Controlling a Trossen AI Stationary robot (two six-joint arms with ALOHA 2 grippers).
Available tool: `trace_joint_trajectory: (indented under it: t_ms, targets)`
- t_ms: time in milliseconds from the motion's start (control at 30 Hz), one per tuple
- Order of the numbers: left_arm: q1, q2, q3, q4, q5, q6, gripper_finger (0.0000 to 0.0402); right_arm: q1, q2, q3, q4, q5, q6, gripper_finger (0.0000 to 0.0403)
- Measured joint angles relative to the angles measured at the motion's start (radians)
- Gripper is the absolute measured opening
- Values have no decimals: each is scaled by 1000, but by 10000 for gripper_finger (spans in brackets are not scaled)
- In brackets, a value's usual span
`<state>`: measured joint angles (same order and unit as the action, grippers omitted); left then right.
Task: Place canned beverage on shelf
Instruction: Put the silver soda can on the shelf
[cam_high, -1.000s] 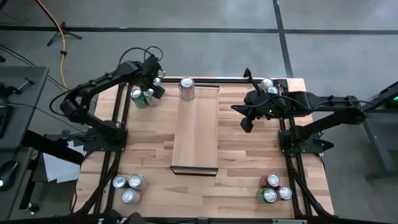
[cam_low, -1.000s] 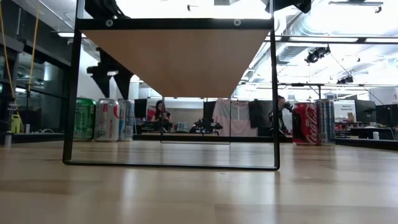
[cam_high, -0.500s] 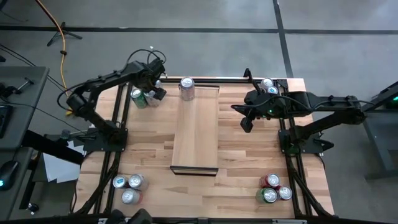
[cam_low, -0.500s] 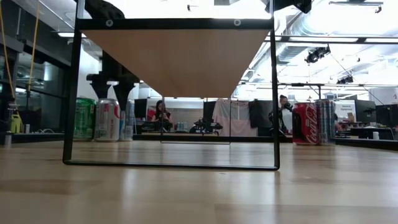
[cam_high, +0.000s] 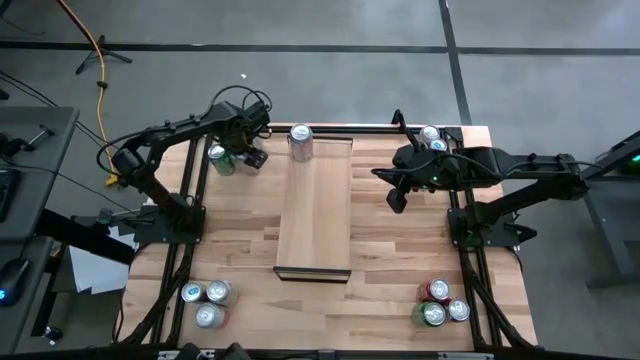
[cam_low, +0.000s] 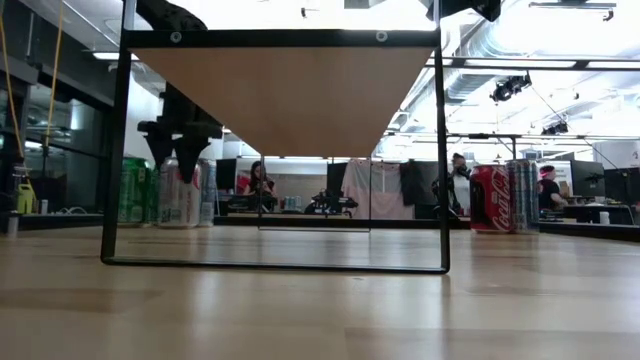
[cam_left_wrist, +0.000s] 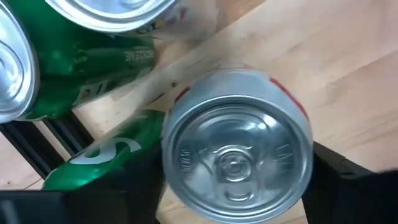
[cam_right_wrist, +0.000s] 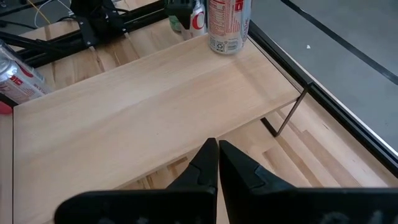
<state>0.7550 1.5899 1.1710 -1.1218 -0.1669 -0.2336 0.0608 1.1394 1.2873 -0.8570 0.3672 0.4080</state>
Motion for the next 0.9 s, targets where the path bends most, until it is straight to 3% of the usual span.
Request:
trace_joint_trajectory:
  t_ms: [100,433,533,700,900]
  targets:
    - [-9,-16,0,-33,4,8,186,0,0,0,0,0,-5,0]
    - [-70,-255,141,-347,17,9,186,0,0,0,1,0,-19,0]
    - [-153,-314,209,-461,49,-27,186,0,0,0,2,1,-25,0]
    - [-358,-383,317,-417,230,-145,186,0,0,0,8,1,-34,0]
    - [-592,-262,545,-422,133,-254,186,0,0,0,9,1,-43,0]
